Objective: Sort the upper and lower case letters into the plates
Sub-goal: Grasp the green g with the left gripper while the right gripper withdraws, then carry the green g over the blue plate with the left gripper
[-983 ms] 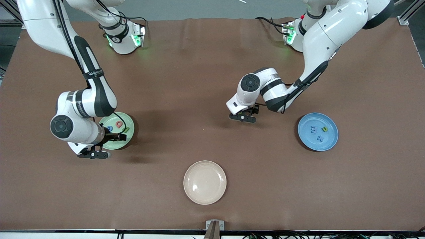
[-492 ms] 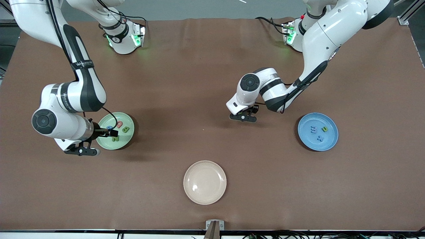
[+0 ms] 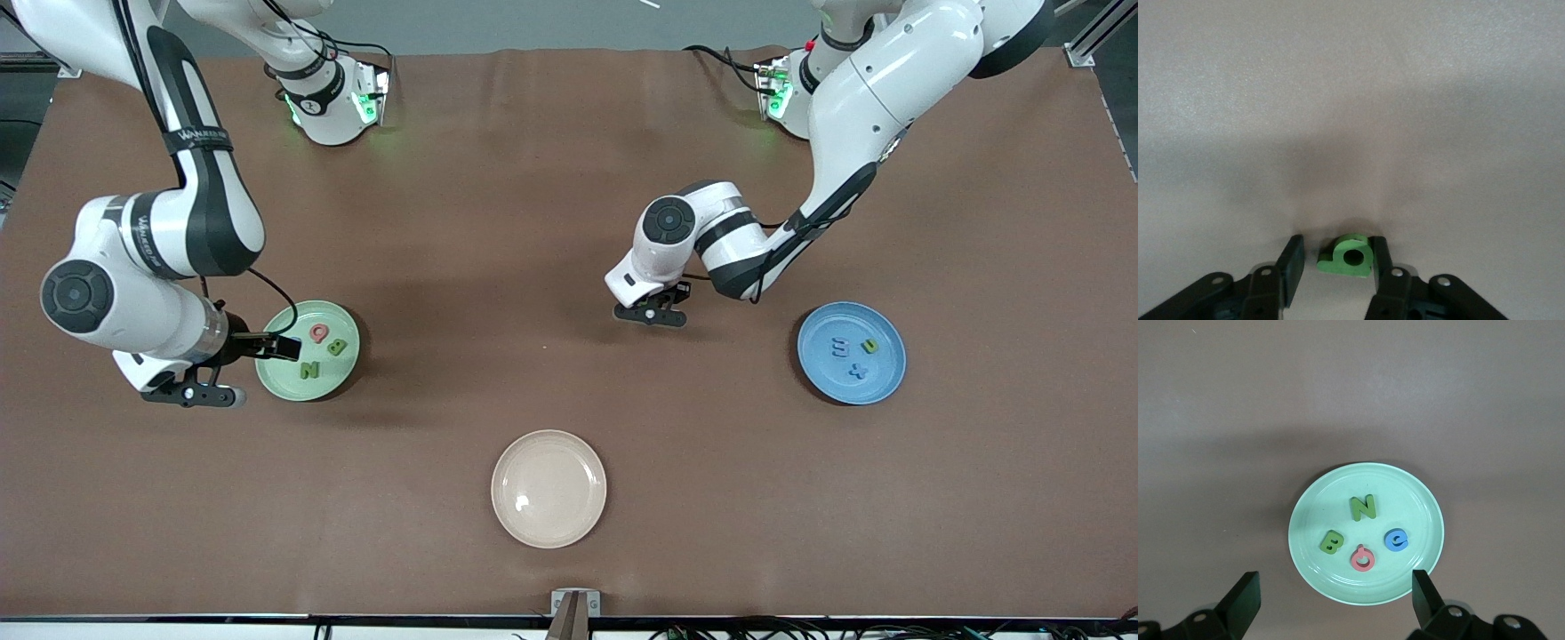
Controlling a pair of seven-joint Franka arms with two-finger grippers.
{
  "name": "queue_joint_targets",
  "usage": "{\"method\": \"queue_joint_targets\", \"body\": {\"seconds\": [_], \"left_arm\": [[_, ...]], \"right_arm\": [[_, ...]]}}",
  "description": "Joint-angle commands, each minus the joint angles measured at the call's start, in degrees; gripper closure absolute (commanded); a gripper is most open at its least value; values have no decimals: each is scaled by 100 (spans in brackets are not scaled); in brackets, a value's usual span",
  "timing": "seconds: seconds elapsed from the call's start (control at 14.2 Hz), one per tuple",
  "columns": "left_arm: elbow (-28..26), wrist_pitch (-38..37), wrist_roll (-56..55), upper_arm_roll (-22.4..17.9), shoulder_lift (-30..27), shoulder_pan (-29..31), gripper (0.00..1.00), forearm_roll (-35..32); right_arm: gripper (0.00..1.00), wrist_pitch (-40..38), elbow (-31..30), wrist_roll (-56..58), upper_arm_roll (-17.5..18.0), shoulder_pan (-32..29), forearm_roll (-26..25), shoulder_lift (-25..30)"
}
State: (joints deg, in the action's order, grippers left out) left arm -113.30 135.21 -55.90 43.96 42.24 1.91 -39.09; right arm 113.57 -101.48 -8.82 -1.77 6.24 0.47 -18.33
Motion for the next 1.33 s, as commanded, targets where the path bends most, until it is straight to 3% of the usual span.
{"method": "queue_joint_targets", "body": {"seconds": [0.0, 0.49, 0.7, 1.26], "left_arm": [[1, 40, -105, -54, -6, -59, 56, -64], [1, 32, -105, -63, -14, -68, 69, -64], [1, 40, -105, -63, -23, -68, 83, -64], [-8, -248, -79, -2, -373, 64, 83, -46]], "right_arm": [[0, -36, -153, -94, 54, -35, -29, 225], [0, -1, -144, -76, 71, 70, -56, 155], [0, -343, -22, 3, 54, 9, -82, 242], [0, -2654, 1745, 582, 36, -395, -91, 216]]}}
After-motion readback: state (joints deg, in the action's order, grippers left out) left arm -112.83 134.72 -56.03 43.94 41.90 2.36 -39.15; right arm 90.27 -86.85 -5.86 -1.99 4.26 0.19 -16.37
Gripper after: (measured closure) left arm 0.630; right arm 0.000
